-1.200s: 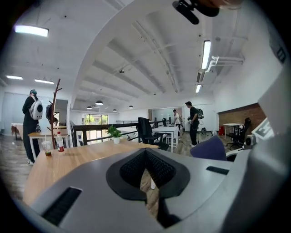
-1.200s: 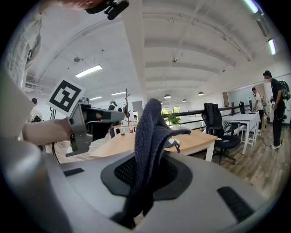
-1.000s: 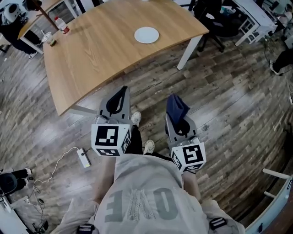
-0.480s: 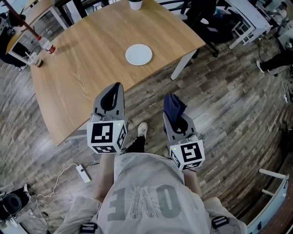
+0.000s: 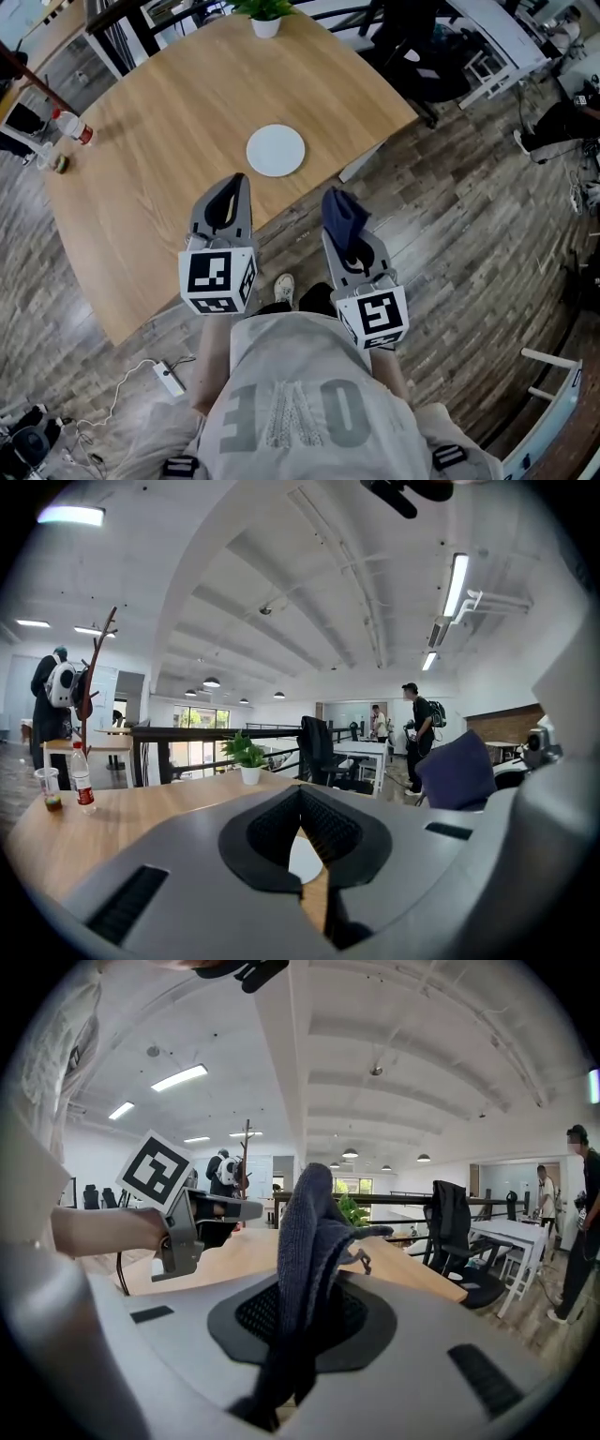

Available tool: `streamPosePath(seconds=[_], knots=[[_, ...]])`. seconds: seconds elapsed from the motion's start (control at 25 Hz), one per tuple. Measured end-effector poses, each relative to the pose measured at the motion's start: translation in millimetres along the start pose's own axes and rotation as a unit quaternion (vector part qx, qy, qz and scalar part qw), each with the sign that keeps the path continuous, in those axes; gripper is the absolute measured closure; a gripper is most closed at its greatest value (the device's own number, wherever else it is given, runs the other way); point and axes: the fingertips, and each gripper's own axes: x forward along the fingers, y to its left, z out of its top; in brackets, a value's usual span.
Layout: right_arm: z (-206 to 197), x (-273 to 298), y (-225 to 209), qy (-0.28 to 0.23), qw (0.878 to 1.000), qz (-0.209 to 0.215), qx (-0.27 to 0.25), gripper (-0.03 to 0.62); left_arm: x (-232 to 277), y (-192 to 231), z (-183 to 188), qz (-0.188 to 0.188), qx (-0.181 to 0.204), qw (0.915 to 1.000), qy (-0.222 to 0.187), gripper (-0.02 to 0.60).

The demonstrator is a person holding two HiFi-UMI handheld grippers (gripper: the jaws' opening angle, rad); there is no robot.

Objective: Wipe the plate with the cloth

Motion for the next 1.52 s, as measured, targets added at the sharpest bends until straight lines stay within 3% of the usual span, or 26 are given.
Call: streamPosePath(seconds=[0.4,0.72,0.96,1.04,1.28,1.44,1.52], knots=[[9,66,-80,0.006,1.000,0.015,-0.021,0.533,84,13,4,0.032,-0.009,0.9994,0.011,0.575],[55,155,-126,-0.014,0.995,0.091,-0.038,0.533,156,55,53,0.089,0.003,0.9961,-0.002,0.575],[45,188,-133,0.004,0.991,0.131,-0.029,0.534,162,72,41,0.115,-0.005,0.9931,0.025,0.575],[46,195,-129,0.010,0.990,0.138,-0.031,0.533,163,79,37,0.115,-0.020,0.9929,0.025,0.575],[59,200,-112,0.005,0.991,0.130,-0.037,0.533,158,110,29,0.117,-0.127,0.9850,0.000,0.575],[57,199,-105,0.007,0.991,0.133,-0.030,0.533,156,118,19,0.112,-0.136,0.9842,0.015,0.568],[56,199,-103,0.010,0.991,0.132,-0.024,0.533,160,119,4,0.095,-0.168,0.9805,0.037,0.464]])
